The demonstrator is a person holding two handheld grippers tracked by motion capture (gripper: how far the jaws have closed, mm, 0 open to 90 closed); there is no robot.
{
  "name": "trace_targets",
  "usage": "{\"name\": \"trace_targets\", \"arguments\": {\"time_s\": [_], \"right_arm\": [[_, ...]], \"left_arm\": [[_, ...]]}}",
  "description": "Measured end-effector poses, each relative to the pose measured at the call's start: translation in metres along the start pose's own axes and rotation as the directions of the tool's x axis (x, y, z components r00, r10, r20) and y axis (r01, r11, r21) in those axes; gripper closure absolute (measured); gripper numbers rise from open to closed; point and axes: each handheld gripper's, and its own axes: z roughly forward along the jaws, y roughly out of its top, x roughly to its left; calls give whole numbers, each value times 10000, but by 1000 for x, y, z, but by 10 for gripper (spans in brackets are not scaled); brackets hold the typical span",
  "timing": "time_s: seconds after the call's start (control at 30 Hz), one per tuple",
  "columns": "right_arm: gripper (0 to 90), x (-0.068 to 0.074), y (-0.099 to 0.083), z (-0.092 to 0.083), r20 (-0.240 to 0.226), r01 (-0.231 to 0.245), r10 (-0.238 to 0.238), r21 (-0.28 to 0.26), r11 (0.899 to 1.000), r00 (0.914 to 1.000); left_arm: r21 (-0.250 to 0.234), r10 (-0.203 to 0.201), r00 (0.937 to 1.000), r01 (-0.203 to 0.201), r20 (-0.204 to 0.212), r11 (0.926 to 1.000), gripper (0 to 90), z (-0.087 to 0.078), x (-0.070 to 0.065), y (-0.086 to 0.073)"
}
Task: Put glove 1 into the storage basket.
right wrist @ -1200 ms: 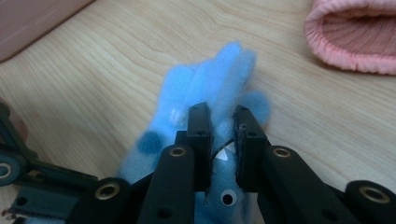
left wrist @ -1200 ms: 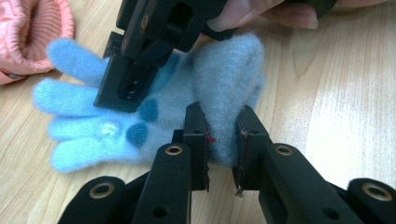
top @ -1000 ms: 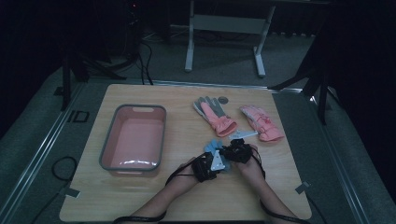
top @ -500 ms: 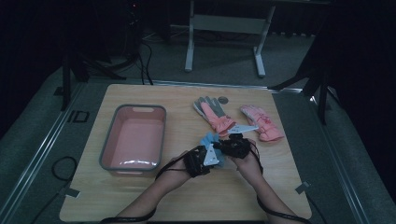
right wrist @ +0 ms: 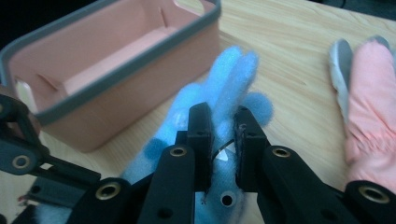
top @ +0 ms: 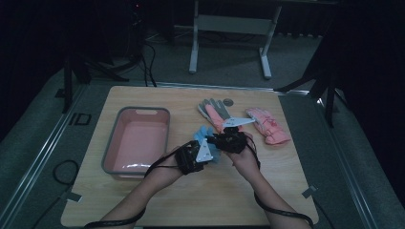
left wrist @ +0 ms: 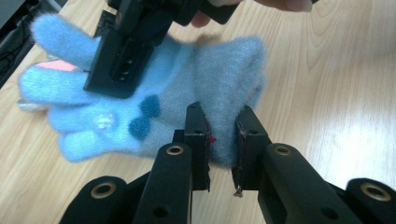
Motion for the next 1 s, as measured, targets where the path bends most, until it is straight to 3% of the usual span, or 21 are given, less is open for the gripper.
{"name": "trace_targets", "arguments": {"time_s": [0.43,0.77,1.0], "right_arm": [[798,31,37,29,-550,515,-521,-109,9986,9971],[798,62,64,65,-1053,897,-896,-31,9960,9904],[798,82,81,91,-1533,970,-973,-98,9952,9834]], "left_arm": [[194,-143,9990,151,-412,9997,793,-40,20,-29],[503,-551,9953,592,-792,9970,792,-68,35,-62],[724,-959,9893,1042,-1101,9919,793,-88,47,-89]]}}
